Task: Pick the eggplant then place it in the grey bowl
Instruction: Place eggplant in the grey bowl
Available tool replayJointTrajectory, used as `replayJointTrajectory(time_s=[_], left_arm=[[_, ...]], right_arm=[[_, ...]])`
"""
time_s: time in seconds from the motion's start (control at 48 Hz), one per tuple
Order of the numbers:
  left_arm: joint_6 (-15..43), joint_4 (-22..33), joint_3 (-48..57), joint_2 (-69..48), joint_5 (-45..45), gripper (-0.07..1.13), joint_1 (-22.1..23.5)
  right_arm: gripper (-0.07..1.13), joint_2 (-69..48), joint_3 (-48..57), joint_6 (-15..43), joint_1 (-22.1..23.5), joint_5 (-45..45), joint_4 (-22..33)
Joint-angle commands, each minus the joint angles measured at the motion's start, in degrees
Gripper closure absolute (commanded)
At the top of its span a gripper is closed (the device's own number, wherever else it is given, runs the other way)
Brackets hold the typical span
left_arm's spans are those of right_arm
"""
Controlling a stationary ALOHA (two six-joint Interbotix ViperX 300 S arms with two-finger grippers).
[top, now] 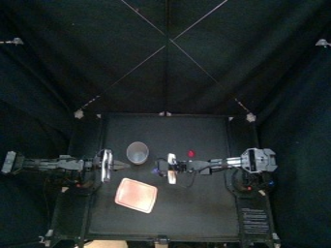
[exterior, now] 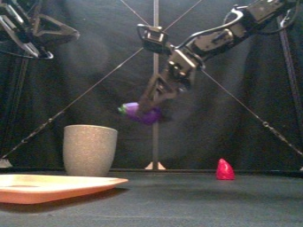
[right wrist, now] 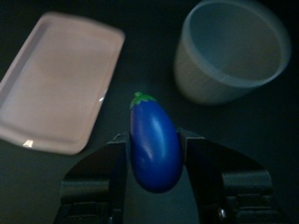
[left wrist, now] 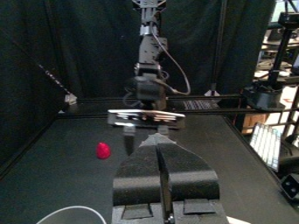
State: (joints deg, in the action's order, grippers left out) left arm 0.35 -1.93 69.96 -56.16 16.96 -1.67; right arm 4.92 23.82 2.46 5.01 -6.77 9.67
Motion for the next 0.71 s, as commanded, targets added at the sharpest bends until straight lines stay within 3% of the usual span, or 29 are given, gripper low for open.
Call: replayJointTrajectory(time_s=[0.021,0.188,0.479,0.708], left_arm=[[0.0,0.0,-0.79,0.18,0.26,1.09,0.0],[0.09,-0.09,-0.62,0.18,0.26,1.09,0.0],[0.0,-0.09,-0.35,-0.35,0.26,1.09,0.0],[0.0,-0.09,-0.35,-0.44,0.26,1.09,0.0]], right_arm=[[0.58,-0.18,-8.17,-0.09,3.08,0.35,2.2],[0.58,5.63,-17.58,-0.18,6.06,0.79,2.72],[0.54,15.91,-29.09,-0.35,7.21,0.18,2.37],[0.32,16.96,-29.97,-0.09,7.47,0.0,0.97]])
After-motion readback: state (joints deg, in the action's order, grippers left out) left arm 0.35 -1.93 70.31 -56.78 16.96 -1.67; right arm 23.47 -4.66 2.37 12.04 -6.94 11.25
